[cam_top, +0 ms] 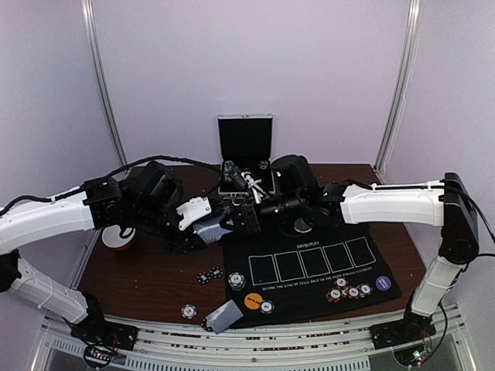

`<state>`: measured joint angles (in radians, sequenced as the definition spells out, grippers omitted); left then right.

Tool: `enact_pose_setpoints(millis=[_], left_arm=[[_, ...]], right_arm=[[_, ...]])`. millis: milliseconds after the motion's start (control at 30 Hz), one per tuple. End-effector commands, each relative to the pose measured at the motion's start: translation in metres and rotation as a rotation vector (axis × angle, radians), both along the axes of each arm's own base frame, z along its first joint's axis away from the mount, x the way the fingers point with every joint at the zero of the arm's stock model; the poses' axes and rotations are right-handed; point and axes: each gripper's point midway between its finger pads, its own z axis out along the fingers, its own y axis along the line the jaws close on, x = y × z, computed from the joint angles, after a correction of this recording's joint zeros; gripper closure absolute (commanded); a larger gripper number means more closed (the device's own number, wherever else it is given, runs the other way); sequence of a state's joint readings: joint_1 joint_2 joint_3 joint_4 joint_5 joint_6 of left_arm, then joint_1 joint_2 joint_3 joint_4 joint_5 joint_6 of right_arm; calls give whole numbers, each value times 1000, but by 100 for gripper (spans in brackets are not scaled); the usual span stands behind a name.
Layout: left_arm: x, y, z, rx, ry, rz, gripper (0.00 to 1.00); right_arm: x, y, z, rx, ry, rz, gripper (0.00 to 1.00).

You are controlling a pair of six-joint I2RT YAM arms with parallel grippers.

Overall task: Distribute texas hold em gaming equipment
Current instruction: Pick up the poker card from the face-down deck piles.

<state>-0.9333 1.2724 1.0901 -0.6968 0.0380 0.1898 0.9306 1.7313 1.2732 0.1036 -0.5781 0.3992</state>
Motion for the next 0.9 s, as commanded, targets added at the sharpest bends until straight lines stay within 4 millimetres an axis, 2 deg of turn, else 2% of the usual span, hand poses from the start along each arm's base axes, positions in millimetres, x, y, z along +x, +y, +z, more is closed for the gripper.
enact_pose_setpoints(millis=[0,67,333,567,733,867], left_arm=[[7,-6,7,-34,-34,2,55],[6,-5,6,-33,-33,2,55],[7,-5,3,-23,-30,8,55],[7,-3,2,-22,-30,10,55],[7,-4,4,-25,-33,11,55],[7,-4,5,-28,-33,13,55]], right_arm=[[-1,-10,22,-16,-33,-15,78],[0,-13,23,-26,-39,-24,80],[-1,-21,32,-72,-62,-26,100],[-6,-38,44,-132,-94,-31,100],[-12,-41,43,-148,-79,-1,100],[-10,-48,56,-122,-74,-7,100]])
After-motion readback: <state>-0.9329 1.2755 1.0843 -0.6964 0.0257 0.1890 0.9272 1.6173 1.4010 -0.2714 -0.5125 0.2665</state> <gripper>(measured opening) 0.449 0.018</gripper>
